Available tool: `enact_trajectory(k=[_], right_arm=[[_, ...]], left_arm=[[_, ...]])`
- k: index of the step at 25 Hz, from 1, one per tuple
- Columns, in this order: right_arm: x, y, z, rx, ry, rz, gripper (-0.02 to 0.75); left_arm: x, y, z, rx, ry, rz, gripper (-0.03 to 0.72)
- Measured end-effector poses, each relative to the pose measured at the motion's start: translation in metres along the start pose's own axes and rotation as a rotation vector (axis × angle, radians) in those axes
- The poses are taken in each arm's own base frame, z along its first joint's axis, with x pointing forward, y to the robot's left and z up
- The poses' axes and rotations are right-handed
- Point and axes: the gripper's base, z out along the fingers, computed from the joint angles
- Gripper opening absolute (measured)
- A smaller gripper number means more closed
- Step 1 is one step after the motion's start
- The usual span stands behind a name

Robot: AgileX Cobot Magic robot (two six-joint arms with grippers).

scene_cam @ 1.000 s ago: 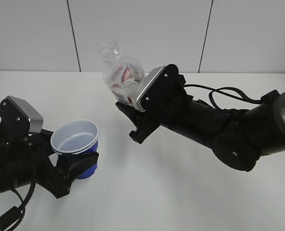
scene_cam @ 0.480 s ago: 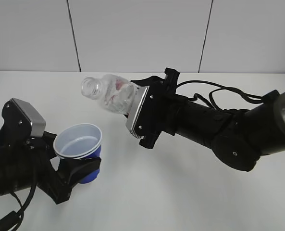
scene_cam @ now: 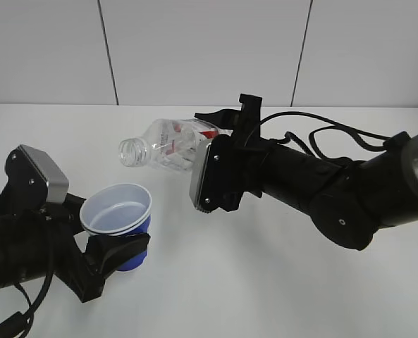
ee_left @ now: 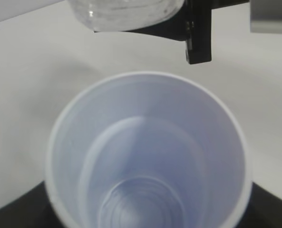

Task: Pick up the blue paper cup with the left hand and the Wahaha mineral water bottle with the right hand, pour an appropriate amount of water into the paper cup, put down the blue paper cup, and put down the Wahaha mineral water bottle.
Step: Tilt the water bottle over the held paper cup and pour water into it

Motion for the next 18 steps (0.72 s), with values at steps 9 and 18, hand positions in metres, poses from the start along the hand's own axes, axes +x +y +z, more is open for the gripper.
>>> enact_trajectory(k=[9, 18], right_arm=[[0.0012, -0.0011, 0.0, 0.011, 0.014, -0.137, 0.497], [0.0016, -0.005, -0.0001, 0.053, 0.023, -0.203, 0.497]], left_arm=[[0.0, -0.0002, 0.0, 0.002, 0.0, 0.002, 0.519], [0.0001, -0.0004, 0.0, 0.005, 0.001, 0.004, 0.519]])
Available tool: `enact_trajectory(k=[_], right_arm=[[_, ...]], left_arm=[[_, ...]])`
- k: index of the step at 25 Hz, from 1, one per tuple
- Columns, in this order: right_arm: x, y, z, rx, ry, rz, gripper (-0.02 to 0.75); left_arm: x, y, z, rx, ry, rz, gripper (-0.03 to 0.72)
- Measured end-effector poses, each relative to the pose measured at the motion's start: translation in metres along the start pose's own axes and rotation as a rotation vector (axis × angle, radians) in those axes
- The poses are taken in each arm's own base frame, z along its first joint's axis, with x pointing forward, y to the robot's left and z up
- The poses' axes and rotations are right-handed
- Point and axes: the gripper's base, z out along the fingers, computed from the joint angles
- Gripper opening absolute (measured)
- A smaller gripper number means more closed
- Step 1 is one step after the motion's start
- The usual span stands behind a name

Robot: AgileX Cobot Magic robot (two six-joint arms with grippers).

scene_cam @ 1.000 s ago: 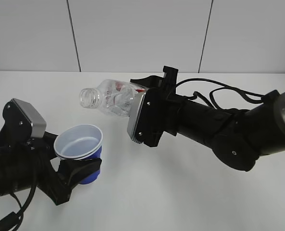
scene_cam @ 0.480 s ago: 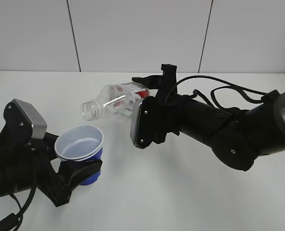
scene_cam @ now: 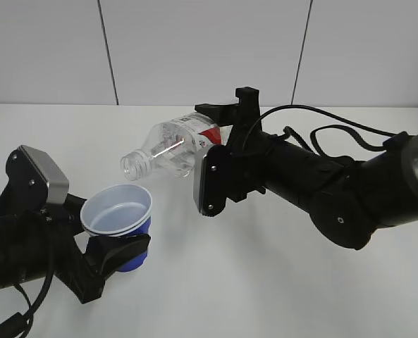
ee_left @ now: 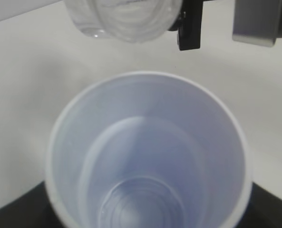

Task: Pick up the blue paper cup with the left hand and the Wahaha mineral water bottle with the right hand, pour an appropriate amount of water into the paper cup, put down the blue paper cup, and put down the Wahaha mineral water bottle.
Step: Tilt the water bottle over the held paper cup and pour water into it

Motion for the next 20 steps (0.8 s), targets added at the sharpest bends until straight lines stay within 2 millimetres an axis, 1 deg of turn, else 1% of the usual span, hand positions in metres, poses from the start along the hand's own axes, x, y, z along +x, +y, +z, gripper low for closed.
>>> enact_trajectory(k=[20], right_arm=[[-0.0004, -0.0026, 0.0, 0.029, -0.004, -0.077, 0.496]], left_arm=[[-0.0018, 0.0006, 0.0012, 0.001, -0.003, 0.006, 0.519]])
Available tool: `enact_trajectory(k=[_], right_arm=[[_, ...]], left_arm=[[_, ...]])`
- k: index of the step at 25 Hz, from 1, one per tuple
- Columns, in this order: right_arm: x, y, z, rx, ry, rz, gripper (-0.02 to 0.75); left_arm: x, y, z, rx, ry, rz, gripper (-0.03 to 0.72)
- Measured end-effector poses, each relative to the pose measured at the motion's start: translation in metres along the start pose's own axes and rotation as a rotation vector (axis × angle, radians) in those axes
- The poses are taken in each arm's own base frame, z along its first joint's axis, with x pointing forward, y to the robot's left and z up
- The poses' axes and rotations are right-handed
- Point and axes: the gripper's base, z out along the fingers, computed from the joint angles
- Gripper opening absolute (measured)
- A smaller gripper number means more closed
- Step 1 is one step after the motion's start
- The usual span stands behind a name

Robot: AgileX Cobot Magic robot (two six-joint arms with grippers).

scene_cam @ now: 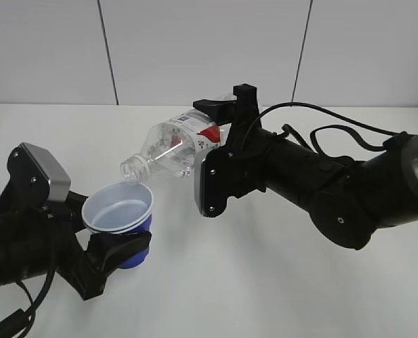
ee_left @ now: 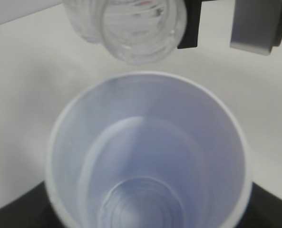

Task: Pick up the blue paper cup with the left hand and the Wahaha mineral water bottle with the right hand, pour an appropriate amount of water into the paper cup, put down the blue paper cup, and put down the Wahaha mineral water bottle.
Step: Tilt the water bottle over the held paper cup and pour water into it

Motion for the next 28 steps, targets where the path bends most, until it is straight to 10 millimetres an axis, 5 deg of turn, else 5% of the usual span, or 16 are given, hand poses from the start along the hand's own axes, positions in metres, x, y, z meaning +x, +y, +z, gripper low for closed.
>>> enact_trajectory(k=[28], right_arm=[[0.0, 0.0, 0.0, 0.001, 0.0, -0.106, 0.496]], left_arm=[[0.007, 0.001, 0.009, 0.03, 0.061, 0.018, 0.519]])
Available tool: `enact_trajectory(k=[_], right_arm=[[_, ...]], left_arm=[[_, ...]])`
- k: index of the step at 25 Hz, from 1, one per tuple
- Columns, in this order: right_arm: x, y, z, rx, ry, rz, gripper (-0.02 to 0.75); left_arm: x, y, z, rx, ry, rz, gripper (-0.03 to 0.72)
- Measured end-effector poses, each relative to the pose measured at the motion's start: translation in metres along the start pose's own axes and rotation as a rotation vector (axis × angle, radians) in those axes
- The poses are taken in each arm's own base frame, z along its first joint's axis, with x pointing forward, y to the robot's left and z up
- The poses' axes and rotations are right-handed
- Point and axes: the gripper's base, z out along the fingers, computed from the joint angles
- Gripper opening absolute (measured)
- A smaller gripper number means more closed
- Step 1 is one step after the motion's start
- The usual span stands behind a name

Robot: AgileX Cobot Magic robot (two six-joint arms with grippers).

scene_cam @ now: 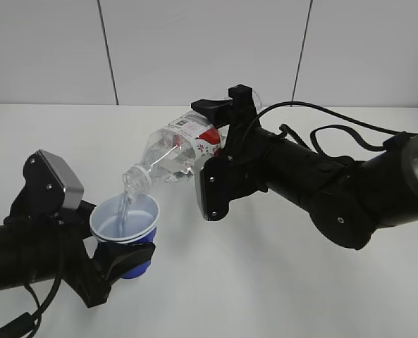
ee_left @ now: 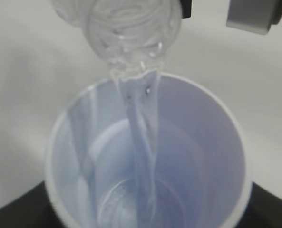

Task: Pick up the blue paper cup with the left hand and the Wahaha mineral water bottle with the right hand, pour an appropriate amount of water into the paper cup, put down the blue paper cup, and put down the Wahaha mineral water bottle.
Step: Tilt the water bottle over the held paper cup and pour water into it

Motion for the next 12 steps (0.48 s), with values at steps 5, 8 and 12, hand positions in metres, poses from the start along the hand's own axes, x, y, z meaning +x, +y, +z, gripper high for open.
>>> enact_trajectory(k=[5, 8, 12], right_arm=[[0.0, 0.0, 0.0, 0.0, 0.0, -0.02, 0.496], [0.0, -0.0001, 0.0, 0.001, 0.0, -0.028, 0.496], [0.0, -0.0002, 0.0, 0.002, 0.0, -0.031, 0.496]], left_arm=[[-0.0001, -0.0004, 0.0, 0.005, -0.001, 0.004, 0.519], [0.0001, -0.0008, 0.0, 0.009, 0.001, 0.008, 0.519], [0.0001, -0.0008, 0.0, 0.009, 0.001, 0.008, 0.519]])
